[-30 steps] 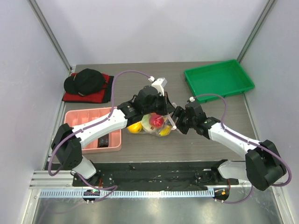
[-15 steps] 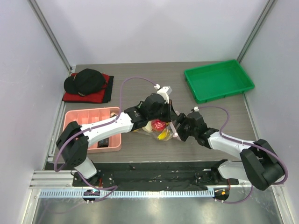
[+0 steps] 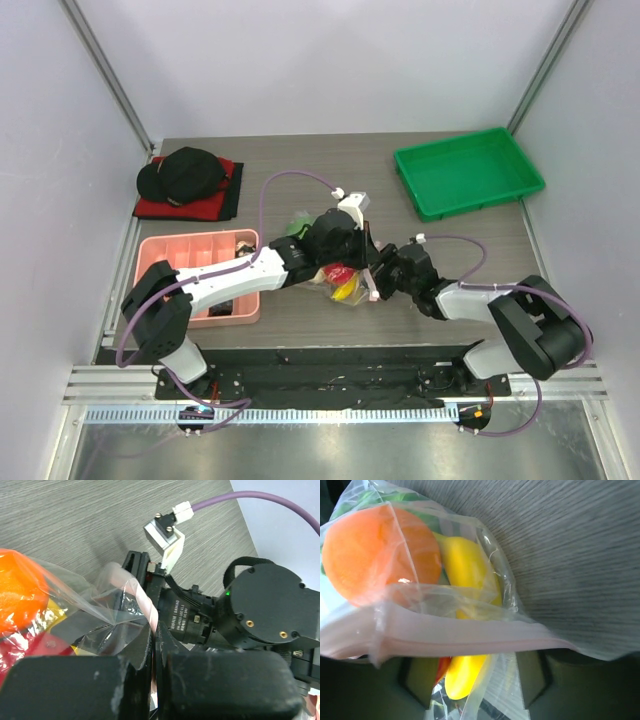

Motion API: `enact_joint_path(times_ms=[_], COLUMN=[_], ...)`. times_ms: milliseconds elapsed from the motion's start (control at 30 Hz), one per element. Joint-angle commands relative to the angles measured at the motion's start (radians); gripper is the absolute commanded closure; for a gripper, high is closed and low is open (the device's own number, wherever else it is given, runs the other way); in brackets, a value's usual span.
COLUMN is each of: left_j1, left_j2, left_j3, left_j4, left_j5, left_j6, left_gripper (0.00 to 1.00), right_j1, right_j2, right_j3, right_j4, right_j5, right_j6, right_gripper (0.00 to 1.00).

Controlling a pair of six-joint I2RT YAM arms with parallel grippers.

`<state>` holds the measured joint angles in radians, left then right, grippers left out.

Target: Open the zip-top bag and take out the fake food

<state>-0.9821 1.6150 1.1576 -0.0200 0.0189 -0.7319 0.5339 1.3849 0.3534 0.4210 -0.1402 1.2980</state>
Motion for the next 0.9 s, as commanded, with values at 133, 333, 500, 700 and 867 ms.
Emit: enact_joint_path(times_ms=[133,333,500,700,867], left_j1=[-0.013,-0.015,-0.015,-0.013,-0.015], left_j2=[-0.046,-0.070,-0.112,-0.165,-0.147], left_j3=[0.014,0.007,-0.016,-0.032,0.017], left_j4=[0.031,-0.006,-0.044,-0.025,-0.034], left_j5=[0.009,-0.011,-0.091,-0.062,-0.025], left_j6=[0.019,0.045,0.091,0.083,0.080], left_gripper=[1.00,1.00,1.00,1.00,1.00], right_j1=[0.008,0.008,0.006,0.008,0.008], right_j2=[0.111,0.028,-0.153,-0.198,-0.169], right_j3=[0.148,0.243,0.329,0.271,0.173], right_j4=[-0.031,-0.227,-0.488,-0.363,-0.078], right_j5=[-0.019,-0.012,0.042,-0.013,-0.134], right_j6=[-0.149,-0.336,-0.497,-0.504,-0.408], right_gripper=[0.57,0.89,0.99,0.79,0.54])
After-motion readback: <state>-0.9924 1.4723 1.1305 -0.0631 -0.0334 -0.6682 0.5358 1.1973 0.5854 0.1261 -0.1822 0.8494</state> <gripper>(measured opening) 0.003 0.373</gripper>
